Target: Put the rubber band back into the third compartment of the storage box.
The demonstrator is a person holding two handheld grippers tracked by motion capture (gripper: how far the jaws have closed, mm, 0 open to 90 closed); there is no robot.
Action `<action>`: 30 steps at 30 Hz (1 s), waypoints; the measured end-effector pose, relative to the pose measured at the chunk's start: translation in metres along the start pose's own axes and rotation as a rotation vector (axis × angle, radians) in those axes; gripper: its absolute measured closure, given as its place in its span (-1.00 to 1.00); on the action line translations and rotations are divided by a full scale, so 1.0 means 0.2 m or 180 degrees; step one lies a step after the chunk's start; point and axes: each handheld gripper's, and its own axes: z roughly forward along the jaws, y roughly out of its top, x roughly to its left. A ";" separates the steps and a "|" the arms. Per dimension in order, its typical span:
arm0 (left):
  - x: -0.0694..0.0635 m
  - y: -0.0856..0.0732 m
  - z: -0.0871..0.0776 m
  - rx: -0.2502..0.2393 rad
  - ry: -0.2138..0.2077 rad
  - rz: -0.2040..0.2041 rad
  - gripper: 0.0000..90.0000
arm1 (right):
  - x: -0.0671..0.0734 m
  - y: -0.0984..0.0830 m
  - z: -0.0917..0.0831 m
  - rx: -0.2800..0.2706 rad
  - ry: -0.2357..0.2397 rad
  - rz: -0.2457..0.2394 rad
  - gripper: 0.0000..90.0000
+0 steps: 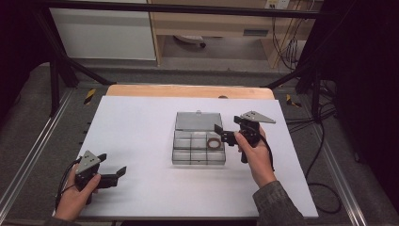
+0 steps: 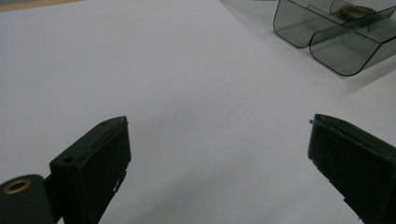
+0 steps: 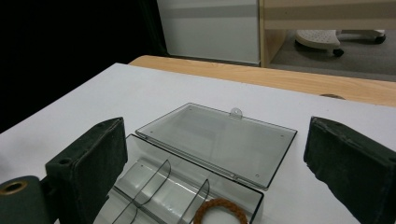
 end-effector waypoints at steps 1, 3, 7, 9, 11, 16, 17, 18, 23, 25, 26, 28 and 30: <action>0.00 0.00 0.00 0.0001 0.0000 0.0000 -0.87 | 0.00 0.00 0.00 0.0002 -0.0015 -0.0010 -0.85; 0.00 0.00 0.00 0.0002 -0.0001 -0.0005 -0.87 | -0.01 0.01 -0.01 0.0011 -0.0031 -0.0039 -0.85; 0.00 0.00 0.00 -0.0005 -0.0002 -0.0013 -0.87 | -0.03 0.02 -0.04 0.0040 -0.0069 -0.0074 -0.85; 0.00 0.00 0.00 -0.0006 -0.0003 -0.0013 -0.87 | -0.04 0.02 -0.05 0.0038 -0.0092 -0.0081 -0.85; 0.00 0.00 0.00 -0.0011 -0.0009 -0.0023 -0.87 | -0.06 0.02 -0.07 0.0025 -0.0108 -0.0063 -0.86; 0.00 0.00 0.00 -0.0009 -0.0009 -0.0024 -0.87 | -0.10 0.03 -0.12 0.0000 -0.0177 -0.0055 -0.87; 0.00 0.00 0.00 -0.0010 -0.0009 -0.0027 -0.87 | -0.11 0.02 -0.14 -0.0002 -0.0196 -0.0043 -0.87; 0.00 0.00 0.00 -0.0010 -0.0008 -0.0028 -0.87 | -0.12 0.03 -0.15 -0.0009 -0.0211 -0.0051 -0.87; 0.00 0.00 0.00 -0.0004 -0.0015 -0.0029 -0.87 | -0.18 0.02 -0.21 -0.0043 -0.0264 -0.0028 -0.87; 0.00 0.00 0.00 -0.0004 -0.0011 -0.0027 -0.87 | -0.20 0.02 -0.24 -0.0055 -0.0289 -0.0009 -0.87; 0.00 0.00 0.00 -0.0006 -0.0009 -0.0026 -0.87 | -0.21 0.02 -0.25 -0.0062 -0.0299 -0.0008 -0.88; 0.00 0.00 0.00 -0.0009 -0.0001 -0.0024 -0.87 | -0.23 0.02 -0.28 -0.0070 -0.0323 -0.0016 -0.88; 0.00 0.00 0.00 -0.0010 0.0002 -0.0026 -0.87 | -0.25 0.02 -0.31 -0.0094 -0.0345 0.0012 -0.88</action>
